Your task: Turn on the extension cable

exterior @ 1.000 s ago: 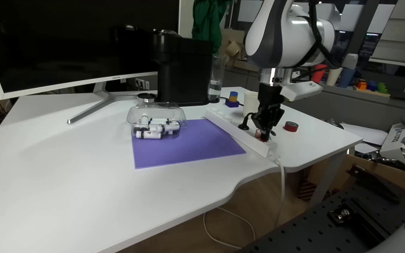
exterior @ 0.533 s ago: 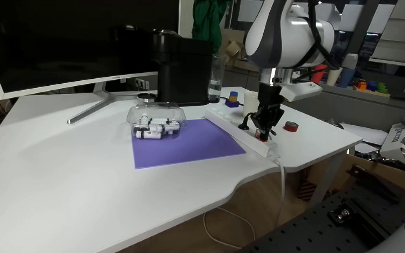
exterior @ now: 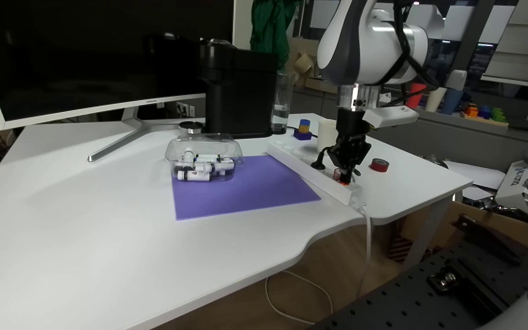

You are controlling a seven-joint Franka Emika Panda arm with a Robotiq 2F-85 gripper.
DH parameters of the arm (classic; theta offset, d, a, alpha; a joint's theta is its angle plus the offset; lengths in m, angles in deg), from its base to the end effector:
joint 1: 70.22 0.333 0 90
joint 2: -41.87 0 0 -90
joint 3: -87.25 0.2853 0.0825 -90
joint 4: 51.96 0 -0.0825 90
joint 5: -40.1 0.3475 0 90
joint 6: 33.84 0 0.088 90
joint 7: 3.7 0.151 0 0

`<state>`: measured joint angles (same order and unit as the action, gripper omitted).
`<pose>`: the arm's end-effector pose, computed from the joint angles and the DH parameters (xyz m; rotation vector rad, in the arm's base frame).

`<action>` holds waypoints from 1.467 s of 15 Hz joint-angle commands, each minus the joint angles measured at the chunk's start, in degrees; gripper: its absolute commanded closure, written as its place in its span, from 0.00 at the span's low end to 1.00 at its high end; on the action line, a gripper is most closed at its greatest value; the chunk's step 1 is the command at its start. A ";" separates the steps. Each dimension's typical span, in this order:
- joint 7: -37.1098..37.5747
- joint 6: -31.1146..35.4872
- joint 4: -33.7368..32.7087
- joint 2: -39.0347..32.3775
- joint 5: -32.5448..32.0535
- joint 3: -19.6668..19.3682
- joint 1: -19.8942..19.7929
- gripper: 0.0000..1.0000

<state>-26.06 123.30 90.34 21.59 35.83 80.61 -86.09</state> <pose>0.3982 -0.1697 0.1075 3.1094 0.1131 -0.1744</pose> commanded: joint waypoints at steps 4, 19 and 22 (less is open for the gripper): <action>-1.95 -3.19 2.86 6.12 -0.53 0.95 0.12 1.00; 14.73 -29.54 9.58 40.56 -13.09 2.64 6.46 0.00; 17.77 -29.42 11.16 44.37 -15.15 3.34 6.00 0.00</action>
